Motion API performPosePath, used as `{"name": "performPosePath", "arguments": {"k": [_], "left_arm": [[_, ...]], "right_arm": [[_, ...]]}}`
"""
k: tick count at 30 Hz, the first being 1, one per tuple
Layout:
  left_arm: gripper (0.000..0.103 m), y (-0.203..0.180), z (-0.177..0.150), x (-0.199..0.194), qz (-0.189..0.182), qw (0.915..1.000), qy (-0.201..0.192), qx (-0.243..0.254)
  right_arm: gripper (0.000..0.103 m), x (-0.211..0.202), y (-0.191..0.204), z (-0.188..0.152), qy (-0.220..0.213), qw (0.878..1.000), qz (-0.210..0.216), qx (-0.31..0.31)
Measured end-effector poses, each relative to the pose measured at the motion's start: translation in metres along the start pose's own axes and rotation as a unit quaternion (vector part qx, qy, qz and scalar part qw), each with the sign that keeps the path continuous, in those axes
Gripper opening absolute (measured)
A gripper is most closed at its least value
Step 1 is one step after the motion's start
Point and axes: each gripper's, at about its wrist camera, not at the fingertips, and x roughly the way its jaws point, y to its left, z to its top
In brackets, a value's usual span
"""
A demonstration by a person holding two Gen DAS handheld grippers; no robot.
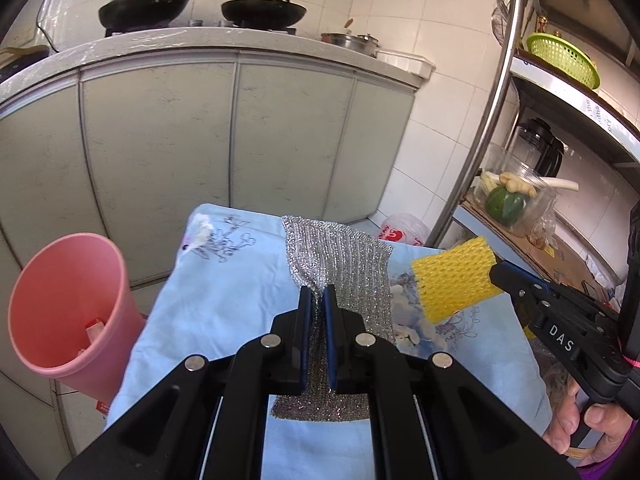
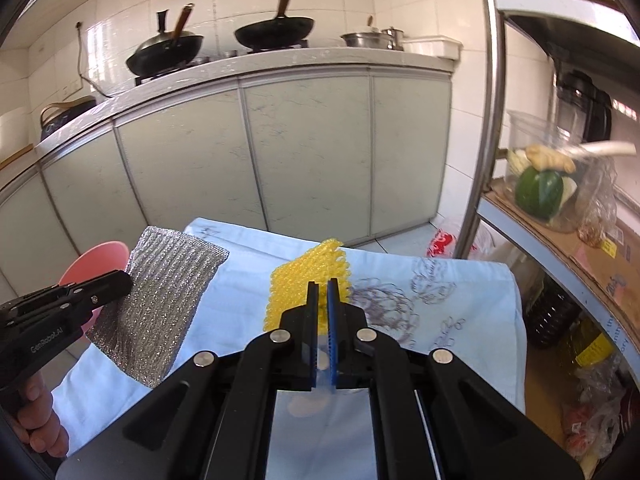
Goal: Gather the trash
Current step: 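Lift and carry the scrubber and yellow foam net over the pink bucket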
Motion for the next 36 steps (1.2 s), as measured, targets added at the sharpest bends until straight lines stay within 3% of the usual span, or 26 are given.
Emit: {"name": "performPosePath", "arguments": {"k": [12, 36], "left_arm": [[0.006, 0.029, -0.006, -0.029, 0.044, 0.9987, -0.024, -0.009], [0.006, 0.071, -0.009, -0.065, 0.084, 0.9945, -0.052, -0.034]], "right_arm": [[0.005, -0.012, 0.042, 0.003, -0.008, 0.999, 0.023, -0.026], [0.005, -0.010, 0.105, 0.013, -0.009, 0.996, 0.055, -0.067]]}}
